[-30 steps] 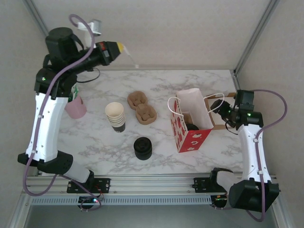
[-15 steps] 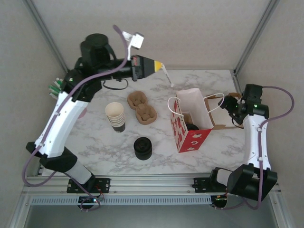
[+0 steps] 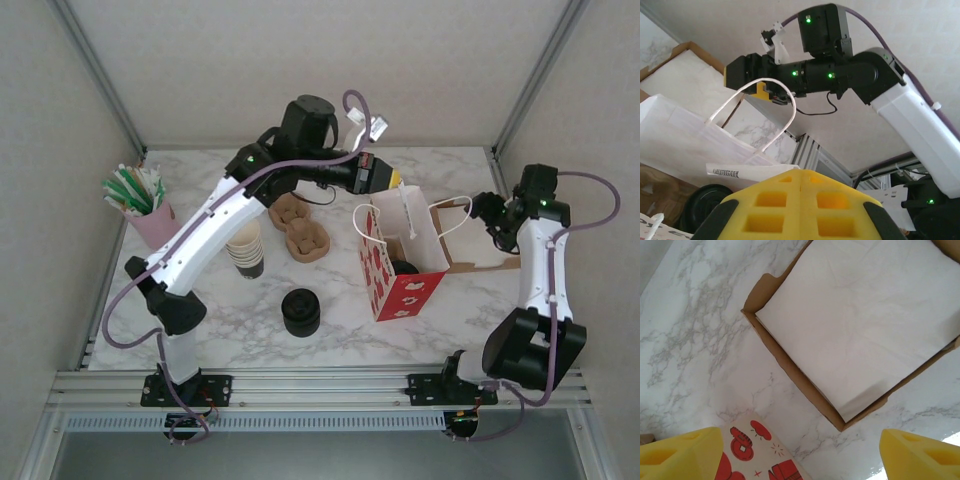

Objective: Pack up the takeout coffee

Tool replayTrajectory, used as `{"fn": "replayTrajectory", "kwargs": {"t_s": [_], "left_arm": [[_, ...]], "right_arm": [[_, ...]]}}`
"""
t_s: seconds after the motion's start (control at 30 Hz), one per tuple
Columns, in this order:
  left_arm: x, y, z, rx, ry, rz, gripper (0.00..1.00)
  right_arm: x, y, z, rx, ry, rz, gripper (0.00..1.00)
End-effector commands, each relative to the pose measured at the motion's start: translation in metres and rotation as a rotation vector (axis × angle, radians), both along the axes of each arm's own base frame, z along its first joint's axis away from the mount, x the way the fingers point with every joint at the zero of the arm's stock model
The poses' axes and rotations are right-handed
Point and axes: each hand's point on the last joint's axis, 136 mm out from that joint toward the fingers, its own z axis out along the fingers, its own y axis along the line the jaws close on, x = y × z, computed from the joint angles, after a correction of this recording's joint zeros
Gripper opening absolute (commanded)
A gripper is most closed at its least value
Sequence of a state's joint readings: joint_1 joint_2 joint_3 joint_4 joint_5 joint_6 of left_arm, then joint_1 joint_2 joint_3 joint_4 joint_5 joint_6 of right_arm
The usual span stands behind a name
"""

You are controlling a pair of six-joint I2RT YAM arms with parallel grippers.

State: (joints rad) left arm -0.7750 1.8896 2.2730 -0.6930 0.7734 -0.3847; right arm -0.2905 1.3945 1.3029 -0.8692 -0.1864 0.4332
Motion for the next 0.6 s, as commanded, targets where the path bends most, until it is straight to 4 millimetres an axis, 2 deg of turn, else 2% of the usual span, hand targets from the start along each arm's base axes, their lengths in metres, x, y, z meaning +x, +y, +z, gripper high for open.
{"fn": "replayTrajectory", "kwargs": {"t_s": [0.0,0.13,0.3,0.47,0.57], "left_arm": [[0.006,-0.007,-0.016,0.062,-0.026,0.021,0.00],[0.014,-0.017,-0.050,0.154,-0.008,0.036,0.00],[0.039,-0.022,-0.085,0.257,-0.010,0.112,0.00],[0.047,-0.031,-0.105,0.287,0.014,0.111,0.00],[0.048,-0.032,-0.105,0.282,0.015,0.114,0.17]], "right_arm": [[0.016,-0.003,-0.004,0.013,-0.001,0.017,0.80],[0.029,-0.009,-0.020,0.006,0.041,0.024,0.74],[0.047,-0.022,-0.042,-0.026,0.092,0.024,0.67],[0.061,-0.031,-0.064,-0.050,0.159,0.035,0.61],[0.065,-0.039,-0.081,-0.079,0.218,0.040,0.60]]}}
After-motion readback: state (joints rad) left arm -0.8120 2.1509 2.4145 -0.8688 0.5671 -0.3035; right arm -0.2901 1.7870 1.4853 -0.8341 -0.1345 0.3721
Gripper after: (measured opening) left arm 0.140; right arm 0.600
